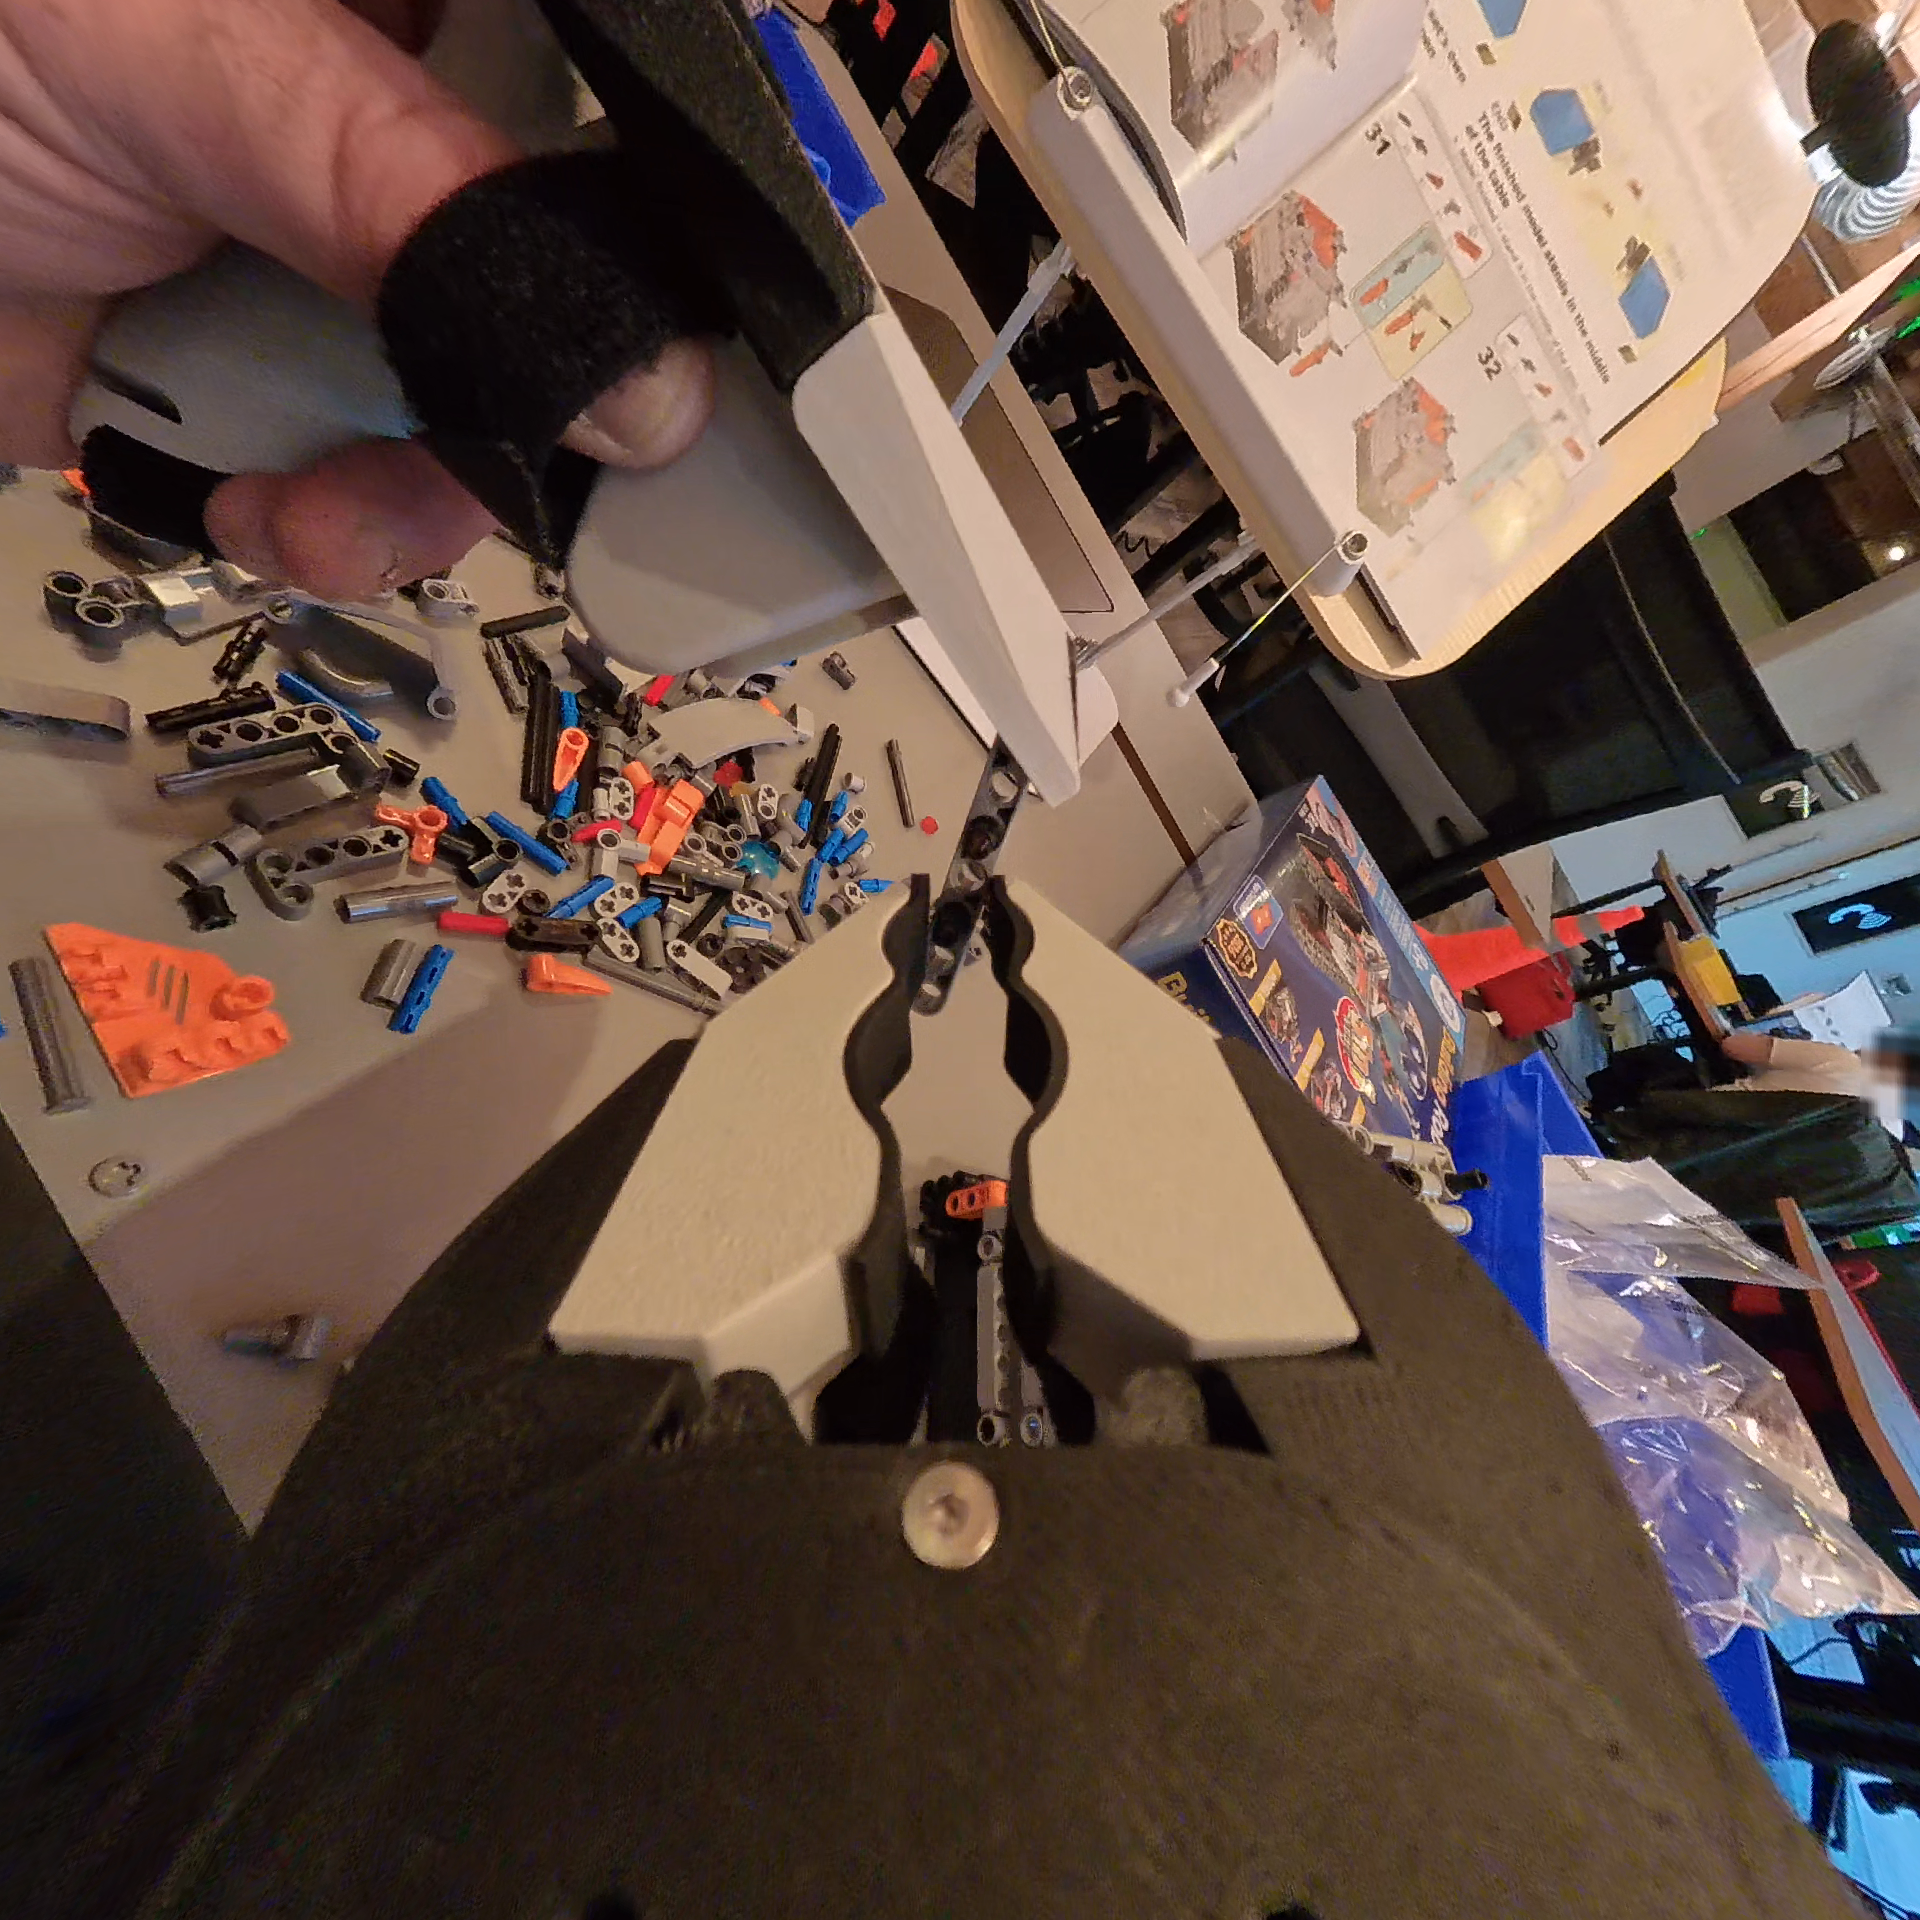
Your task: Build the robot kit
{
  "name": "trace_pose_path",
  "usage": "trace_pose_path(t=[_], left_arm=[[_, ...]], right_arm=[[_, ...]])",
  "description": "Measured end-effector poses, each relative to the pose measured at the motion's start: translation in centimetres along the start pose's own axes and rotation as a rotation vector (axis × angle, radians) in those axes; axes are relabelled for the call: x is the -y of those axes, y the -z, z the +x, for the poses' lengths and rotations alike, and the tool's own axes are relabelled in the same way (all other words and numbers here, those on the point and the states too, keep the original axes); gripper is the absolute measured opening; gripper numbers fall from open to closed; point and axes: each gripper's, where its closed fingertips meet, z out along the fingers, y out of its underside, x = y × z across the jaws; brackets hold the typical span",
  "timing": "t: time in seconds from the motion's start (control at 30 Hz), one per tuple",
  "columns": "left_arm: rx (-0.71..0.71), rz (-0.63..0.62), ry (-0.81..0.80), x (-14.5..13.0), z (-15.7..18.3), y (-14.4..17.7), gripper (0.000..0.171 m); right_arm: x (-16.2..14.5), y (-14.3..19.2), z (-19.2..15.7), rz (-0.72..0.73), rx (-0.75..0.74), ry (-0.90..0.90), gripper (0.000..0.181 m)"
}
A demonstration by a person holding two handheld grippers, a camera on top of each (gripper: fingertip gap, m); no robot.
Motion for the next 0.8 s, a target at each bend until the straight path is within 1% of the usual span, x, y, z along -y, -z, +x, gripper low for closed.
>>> trace_pose_path(t=[0.3,0.4,0.53,0.63,0.73,0.8], left_arm=[[-0.042,-0.024,0.015,-0.3,0.6,-0.4,0.007],[-0.049,-0.043,0.008,-0.5,1.0,-0.7,0.007],[-0.042,-0.073,-0.009,-1.0,1.5,-1.5,0.006],[-0.057,-0.097,0.012,-1.4,1.8,-2.5,0.005],[-0.081,-0.113,0.041,-1.8,2.3,-3.9,0.005],[-0.083,-0.133,0.044,-2.1,2.6,-4.8,0.005]], right_arm=[[-0.4,0.6,0.2,0.022,0.086,-0.106,0.006],[-0.6,1.1,0.1,0.026,0.090,-0.117,0.006],[-1.3,2.1,0.1,0.014,0.029,-0.072,0.007],[-1.6,3.2,0.9,0.012,-0.068,-0.029,0.015],[-2.2,4.1,0.9,-0.010,-0.100,0.001,0.013],[-3.1,4.4,1.2,-0.032,-0.123,0.002,0.008]])
